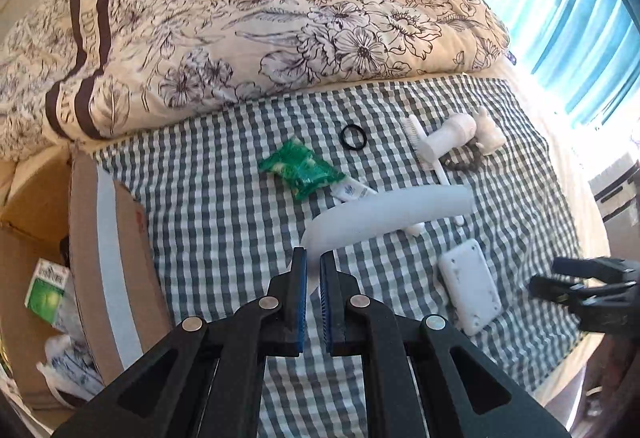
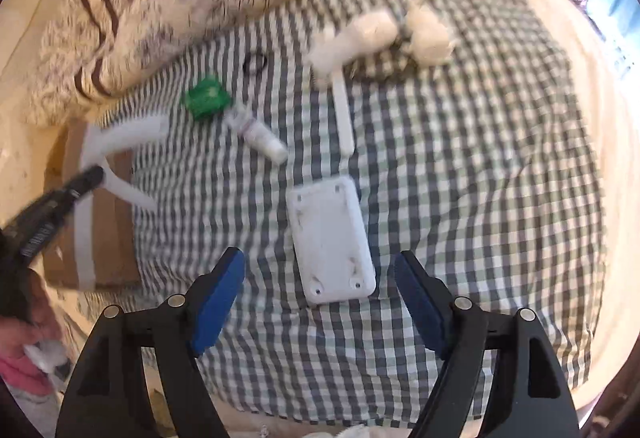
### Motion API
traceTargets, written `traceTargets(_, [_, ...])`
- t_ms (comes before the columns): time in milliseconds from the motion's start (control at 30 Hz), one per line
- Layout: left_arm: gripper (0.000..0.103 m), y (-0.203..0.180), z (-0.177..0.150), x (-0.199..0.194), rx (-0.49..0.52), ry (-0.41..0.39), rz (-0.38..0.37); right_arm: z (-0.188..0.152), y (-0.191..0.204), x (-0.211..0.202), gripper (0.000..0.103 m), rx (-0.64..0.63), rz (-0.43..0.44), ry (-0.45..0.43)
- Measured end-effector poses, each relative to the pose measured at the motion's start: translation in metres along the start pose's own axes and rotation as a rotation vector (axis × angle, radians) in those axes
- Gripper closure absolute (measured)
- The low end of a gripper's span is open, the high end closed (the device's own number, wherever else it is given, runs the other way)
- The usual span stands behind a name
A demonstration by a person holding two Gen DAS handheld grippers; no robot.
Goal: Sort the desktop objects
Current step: 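Lift the phone stand with the right tool while the left tool lifts the white tube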
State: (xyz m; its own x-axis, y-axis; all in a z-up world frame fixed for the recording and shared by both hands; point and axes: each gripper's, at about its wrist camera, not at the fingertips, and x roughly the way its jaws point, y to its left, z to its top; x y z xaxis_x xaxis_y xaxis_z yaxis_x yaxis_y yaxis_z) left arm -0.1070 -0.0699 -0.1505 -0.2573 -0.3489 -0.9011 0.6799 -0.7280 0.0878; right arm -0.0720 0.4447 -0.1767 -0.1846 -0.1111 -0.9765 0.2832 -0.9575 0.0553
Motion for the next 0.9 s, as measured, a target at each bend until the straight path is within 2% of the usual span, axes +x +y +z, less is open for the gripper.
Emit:
traceTargets(167, [0.097,-0.002,-0.007,-0.017,-0.006,-0.009,0.008,0.004,0.007,0.053,0.026,-0.124,-0.033,0.082])
traceTargets(333, [0.097,0.003,-0.013,-0.033,-0.033,-0.026,0.024,0.01,0.015,0.097,0.027,-0.201,-0.142,0.139])
traceTargets(433, [0.097,0.006,-0.018,-0.034,-0.058,-0.027,0.027,0.011,0.014,0.109,0.035,-0.225,-0.176,0.145])
traceTargets(467, [0.097,0.007,-0.02,-0.034,-0.067,-0.027,0.031,0.01,0.015,0.108,0.038,-0.235,-0.178,0.133])
traceTargets(667, [0.097,0.008,-0.027,-0.039,-0.111,-0.023,0.017,0.004,0.014,0.079,0.038,-0.229,-0.138,0.097])
traceTargets(900, [0.097,0.02,-0.026,-0.077,-0.168,-0.061,-0.031,-0.01,0.044,-0.006,0.038,-0.269,-0.032,0.01])
